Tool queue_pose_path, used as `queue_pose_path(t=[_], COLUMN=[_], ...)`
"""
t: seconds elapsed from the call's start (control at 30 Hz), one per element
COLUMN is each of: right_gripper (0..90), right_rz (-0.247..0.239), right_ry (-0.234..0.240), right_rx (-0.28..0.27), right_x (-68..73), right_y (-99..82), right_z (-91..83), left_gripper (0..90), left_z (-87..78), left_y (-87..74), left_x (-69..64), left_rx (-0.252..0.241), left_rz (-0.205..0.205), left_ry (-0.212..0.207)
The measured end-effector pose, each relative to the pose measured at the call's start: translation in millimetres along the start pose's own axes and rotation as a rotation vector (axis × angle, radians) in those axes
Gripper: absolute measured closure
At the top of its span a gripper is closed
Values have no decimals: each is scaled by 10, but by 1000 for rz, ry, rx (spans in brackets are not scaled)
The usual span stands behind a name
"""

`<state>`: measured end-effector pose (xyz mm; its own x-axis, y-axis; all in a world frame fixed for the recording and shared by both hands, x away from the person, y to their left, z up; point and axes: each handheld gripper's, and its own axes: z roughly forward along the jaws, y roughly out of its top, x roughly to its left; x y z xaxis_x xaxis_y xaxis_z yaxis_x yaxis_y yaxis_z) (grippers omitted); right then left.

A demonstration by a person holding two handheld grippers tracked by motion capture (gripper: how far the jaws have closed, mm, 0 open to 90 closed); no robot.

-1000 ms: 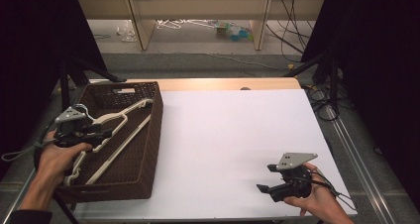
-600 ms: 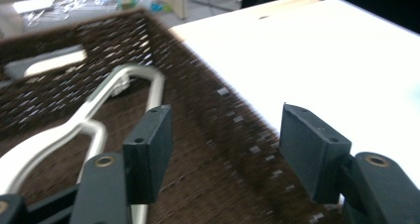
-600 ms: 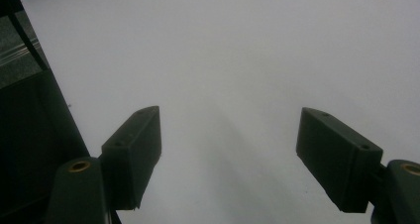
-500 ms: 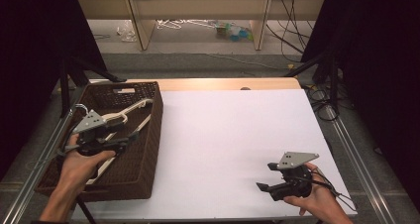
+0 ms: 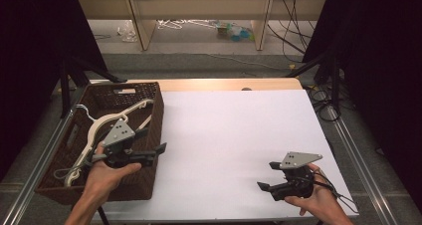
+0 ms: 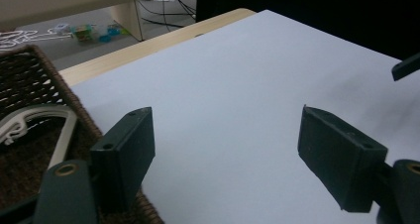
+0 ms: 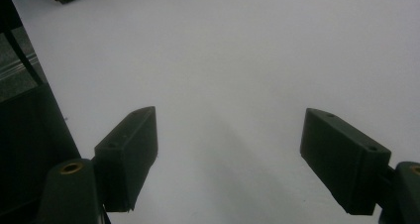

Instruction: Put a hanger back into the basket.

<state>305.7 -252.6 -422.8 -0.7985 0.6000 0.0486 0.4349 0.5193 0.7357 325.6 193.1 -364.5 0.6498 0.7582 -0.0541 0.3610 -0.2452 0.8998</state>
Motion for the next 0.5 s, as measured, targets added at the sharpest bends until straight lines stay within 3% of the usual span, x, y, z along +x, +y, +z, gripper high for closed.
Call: queue_pose_path(t=[0.23,0.33,0.5], right_gripper=[207,201,192], right_rz=[13,9,14], right_ry=[-9,-7,-6], right_rx=[-25,-40,-56], right_x=[-9,-19,-19], right_y=[-11,-16,-22], right_z=[2,10,18], left_gripper=[197,182,174], left_z=[69,99,147], left_y=[-23,-44,-81], left_x=[-125,-171,-264], left_rx=[-17,-23,-18], left_rz=[2,-19,-3], left_ry=[-26,-40,-53])
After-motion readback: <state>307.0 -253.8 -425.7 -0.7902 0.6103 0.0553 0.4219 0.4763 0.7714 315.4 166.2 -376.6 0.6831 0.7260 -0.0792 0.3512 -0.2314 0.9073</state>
